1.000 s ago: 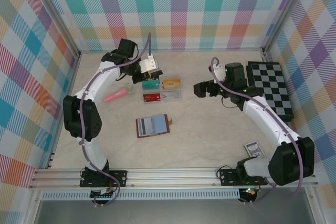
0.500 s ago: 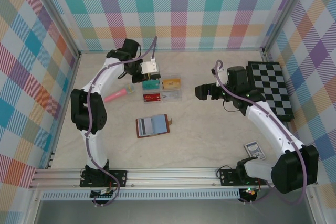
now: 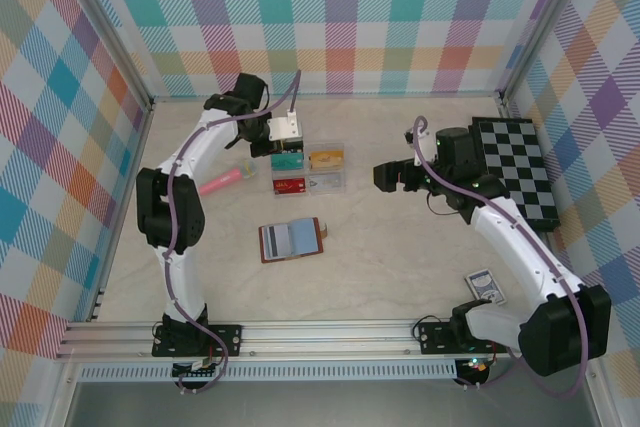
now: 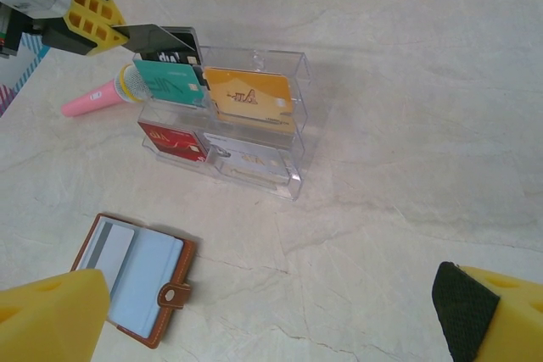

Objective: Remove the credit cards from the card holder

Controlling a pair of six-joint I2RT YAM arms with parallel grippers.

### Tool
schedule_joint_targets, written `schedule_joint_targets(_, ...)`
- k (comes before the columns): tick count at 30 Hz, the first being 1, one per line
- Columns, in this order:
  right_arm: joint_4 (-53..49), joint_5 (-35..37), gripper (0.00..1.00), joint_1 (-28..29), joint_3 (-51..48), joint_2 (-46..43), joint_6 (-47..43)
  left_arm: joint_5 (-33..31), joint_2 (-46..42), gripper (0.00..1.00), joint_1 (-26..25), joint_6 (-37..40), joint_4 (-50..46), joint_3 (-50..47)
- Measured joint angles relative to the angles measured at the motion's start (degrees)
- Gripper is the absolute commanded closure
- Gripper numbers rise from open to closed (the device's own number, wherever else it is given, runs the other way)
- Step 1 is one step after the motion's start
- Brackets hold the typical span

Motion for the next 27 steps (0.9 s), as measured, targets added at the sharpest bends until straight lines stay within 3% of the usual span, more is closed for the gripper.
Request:
schedule_joint_targets(18,-0.15,-3.23,0.0,0.0,-0.37,-2.34,-0.09,-1.33,2.4,0.92,0.0,0.15,-0.13,2.05)
schedule_joint_targets(27,-0.15,-3.52,0.0,0.0,-0.37,-2.32,-0.09,-1.86,2.64,0.78,0.0,0.11,-0.07,2.99)
